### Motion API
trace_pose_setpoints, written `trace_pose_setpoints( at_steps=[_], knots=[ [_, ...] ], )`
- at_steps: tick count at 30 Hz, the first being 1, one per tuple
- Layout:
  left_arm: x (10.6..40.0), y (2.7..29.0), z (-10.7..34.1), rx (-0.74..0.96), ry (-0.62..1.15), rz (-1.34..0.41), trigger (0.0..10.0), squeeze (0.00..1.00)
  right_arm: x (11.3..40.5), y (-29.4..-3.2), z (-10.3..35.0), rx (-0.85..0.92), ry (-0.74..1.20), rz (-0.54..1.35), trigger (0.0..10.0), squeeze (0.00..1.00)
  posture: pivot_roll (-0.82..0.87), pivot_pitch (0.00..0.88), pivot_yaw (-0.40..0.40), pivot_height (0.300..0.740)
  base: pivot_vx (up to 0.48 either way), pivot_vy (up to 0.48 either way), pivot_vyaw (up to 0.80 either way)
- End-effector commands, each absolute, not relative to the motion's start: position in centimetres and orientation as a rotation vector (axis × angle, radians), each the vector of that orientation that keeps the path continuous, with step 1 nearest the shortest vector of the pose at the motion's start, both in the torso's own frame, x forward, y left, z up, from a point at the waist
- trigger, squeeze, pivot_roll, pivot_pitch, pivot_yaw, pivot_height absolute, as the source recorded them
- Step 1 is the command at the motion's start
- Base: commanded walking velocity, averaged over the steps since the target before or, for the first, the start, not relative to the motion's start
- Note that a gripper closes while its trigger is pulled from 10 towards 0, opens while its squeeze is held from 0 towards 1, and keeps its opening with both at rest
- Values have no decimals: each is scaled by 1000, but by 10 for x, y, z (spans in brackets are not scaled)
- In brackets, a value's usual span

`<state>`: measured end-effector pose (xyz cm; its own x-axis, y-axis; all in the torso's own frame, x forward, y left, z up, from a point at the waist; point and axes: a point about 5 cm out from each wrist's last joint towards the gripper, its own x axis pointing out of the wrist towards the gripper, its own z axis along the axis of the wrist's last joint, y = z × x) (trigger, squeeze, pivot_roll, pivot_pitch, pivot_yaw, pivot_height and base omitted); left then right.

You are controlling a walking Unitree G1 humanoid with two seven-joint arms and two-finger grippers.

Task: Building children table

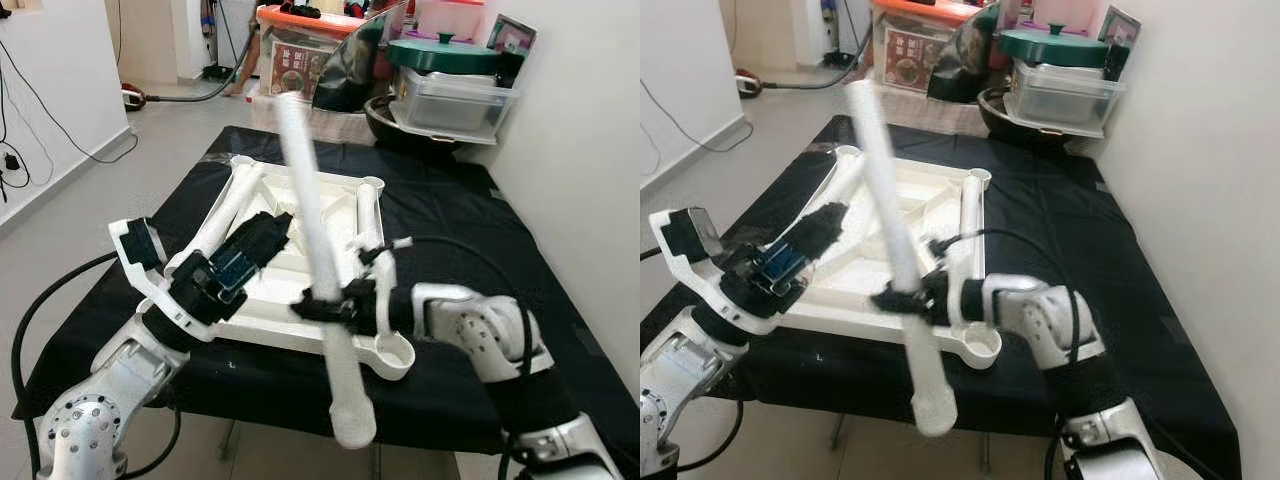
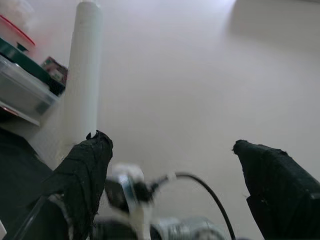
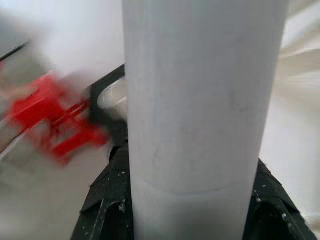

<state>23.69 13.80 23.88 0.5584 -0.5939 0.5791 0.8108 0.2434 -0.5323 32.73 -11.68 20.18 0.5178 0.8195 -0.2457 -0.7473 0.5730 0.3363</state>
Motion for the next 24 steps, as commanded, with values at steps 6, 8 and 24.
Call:
trace_pose_setpoints(
  at_steps=[6,8,24],
  knots=[
    [236,139,232,-829,-228,-945,10000,0,353,-150,241,291,193,736,0,0,70,0,-126,740,0,0,0],
    [235,140,228,-801,-204,-937,10000,0,355,-154,252,323,142,710,0,0,70,0,-126,740,0,0,0],
    [248,140,159,-19,214,-757,10000,0,351,-118,280,491,-30,746,0,0,101,0,-145,740,0,0,0]
  ],
)
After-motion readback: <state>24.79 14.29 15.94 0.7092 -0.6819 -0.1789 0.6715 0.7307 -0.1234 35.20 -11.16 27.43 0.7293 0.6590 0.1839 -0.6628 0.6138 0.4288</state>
